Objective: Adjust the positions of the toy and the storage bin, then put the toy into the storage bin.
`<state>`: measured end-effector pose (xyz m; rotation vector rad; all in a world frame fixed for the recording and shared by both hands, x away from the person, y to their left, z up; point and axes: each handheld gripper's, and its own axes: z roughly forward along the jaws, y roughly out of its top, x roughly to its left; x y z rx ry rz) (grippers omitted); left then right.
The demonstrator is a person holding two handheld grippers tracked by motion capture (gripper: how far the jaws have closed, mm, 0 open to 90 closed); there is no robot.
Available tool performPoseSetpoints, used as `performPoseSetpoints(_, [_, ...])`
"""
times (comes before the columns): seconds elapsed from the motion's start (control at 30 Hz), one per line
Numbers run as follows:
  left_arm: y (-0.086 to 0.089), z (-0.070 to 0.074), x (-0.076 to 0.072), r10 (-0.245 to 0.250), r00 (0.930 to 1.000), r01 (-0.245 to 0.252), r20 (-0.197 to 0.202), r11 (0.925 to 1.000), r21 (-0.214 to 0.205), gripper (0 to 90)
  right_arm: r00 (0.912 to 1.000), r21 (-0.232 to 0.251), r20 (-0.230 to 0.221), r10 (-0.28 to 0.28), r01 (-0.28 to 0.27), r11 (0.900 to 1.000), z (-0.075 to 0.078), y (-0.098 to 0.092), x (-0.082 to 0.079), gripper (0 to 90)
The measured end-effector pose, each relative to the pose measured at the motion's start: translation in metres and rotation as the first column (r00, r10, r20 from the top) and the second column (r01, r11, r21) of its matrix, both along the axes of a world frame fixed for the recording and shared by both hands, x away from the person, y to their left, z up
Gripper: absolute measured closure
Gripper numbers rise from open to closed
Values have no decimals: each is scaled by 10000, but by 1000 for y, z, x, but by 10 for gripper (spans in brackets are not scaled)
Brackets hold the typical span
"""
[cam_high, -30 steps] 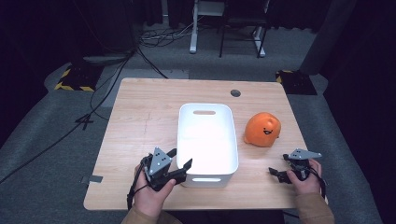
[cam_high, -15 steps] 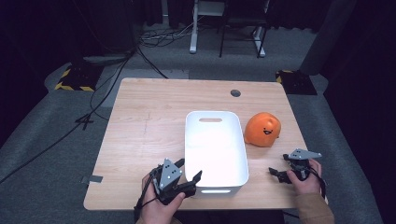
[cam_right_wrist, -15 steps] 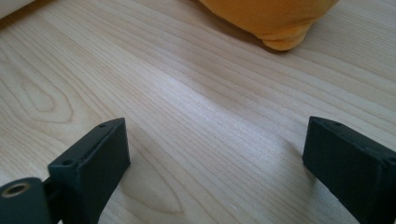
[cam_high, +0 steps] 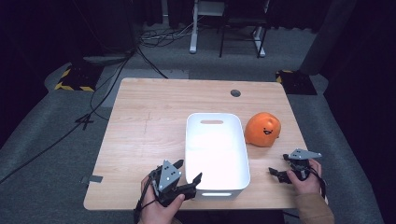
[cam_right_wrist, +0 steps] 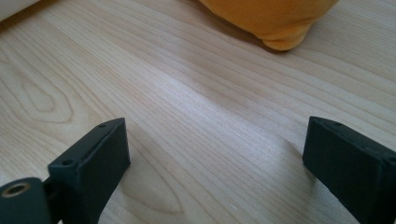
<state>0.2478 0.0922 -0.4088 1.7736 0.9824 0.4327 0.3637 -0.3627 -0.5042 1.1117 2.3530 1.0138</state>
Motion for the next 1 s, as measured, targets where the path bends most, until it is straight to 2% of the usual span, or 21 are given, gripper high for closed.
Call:
performPoseSetpoints(0.13, [5,7,1,131,9996,-128,240,9998,-117,238,10000,-14,-4,13,-13,10000,0,0,0,74])
performPoseSetpoints(0.17, [9,14,4,233,9989,-227,413,9996,-147,231,10000,-7,-5,6,-6,10000,0,0,0,75])
performPoseSetpoints(0.23, [13,17,8,387,9978,-380,538,9992,-139,230,10000,3,4,-3,3,10000,0,0,0,75])
performPoseSetpoints(0.4, [24,21,22,703,9957,-697,597,9975,-119,229,10000,-10,-7,3,-3,10000,0,0,0,74])
performPoseSetpoints(0.53, [33,22,28,904,9947,-898,491,9958,-158,226,10000,3,0,-5,5,10000,0,0,0,75])
performPoseSetpoints(0.57, [41,25,33,1255,9905,-1242,565,9919,-264,227,10000,3,0,-5,5,10000,0,0,0,75])
performPoseSetpoints(0.63, [45,26,35,1427,9880,-1409,588,9894,-340,227,10000,-21,-29,-5,5,10000,0,0,0,74])
performPoseSetpoints(0.67, [54,28,40,1681,9834,-1667,683,9857,-248,227,10000,-1,5,-5,5,10000,0,0,0,74])
performPoseSetpoints(0.73, [60,27,44,1901,9797,-1889,641,9817,-246,227,10000,4,4,-8,8,10000,0,0,0,74])
performPoseSetpoints(0.8, [67,25,48,2228,9726,-2224,672,9749,-134,229,10000,-33,-31,16,-16,10000,0,0,0,74])
performPoseSetpoints(1.0, [85,9,63,2686,9630,-2694,238,9622,392,229,9995,-21,-32,-308,308,9995,0,3,-1,71])
